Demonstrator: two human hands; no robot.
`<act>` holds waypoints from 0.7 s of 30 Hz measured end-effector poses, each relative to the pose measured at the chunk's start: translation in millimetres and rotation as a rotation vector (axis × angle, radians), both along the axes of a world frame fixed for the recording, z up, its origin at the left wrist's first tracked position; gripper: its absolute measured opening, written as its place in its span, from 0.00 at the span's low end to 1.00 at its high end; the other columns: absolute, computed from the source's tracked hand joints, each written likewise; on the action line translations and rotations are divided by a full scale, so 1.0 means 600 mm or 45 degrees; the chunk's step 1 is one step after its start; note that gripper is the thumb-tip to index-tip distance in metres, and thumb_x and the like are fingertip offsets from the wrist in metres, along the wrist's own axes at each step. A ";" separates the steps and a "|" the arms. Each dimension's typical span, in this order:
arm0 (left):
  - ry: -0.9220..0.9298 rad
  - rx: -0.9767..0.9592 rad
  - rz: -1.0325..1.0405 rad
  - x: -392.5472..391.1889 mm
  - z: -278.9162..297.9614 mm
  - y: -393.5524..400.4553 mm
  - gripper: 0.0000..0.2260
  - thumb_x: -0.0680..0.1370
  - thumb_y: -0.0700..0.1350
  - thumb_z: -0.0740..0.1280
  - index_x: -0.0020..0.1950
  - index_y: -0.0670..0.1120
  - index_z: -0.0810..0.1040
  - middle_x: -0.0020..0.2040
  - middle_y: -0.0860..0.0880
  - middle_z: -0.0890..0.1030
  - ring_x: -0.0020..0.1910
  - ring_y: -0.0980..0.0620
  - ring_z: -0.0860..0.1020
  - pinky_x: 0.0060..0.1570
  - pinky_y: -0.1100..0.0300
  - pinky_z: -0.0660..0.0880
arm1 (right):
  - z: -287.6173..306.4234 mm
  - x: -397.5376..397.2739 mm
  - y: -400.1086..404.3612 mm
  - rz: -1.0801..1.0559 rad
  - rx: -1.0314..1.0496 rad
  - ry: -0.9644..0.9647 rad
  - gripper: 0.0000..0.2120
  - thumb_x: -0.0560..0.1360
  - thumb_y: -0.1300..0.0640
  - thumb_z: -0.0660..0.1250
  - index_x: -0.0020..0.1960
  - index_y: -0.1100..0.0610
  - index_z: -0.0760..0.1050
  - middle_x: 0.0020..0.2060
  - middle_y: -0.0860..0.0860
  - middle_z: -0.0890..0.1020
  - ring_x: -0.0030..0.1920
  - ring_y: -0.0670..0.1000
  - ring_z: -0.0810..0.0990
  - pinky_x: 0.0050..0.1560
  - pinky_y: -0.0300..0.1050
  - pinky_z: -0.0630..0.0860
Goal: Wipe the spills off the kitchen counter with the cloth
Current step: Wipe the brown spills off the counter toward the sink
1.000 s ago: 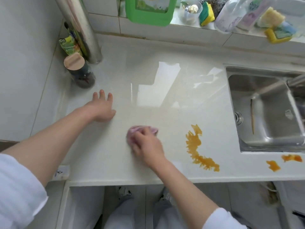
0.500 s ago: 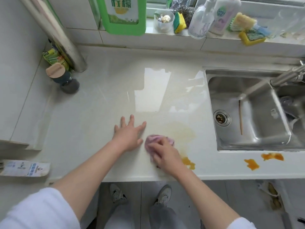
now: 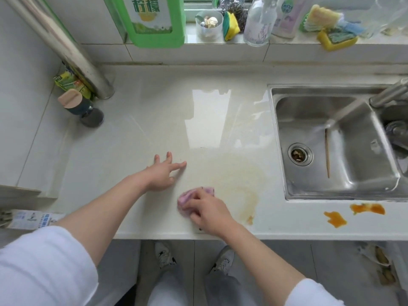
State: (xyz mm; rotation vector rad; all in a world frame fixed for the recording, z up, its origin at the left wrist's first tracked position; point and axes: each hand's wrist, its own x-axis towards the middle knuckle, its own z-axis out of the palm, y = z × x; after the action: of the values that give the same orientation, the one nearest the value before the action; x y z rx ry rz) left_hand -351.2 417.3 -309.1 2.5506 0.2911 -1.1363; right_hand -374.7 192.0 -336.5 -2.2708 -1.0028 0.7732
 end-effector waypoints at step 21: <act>0.149 0.153 -0.089 0.010 0.025 -0.023 0.31 0.82 0.46 0.52 0.78 0.62 0.39 0.79 0.41 0.35 0.74 0.25 0.39 0.73 0.35 0.54 | 0.007 0.056 -0.233 -1.295 -0.263 -0.160 0.10 0.74 0.58 0.65 0.50 0.44 0.79 0.59 0.48 0.75 0.60 0.54 0.74 0.54 0.45 0.70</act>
State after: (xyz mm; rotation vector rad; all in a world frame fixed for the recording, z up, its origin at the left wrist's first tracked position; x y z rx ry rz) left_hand -345.5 403.7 -294.3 2.6210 0.3096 -1.3345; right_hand -341.1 51.9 -332.3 -2.5748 0.2670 0.2822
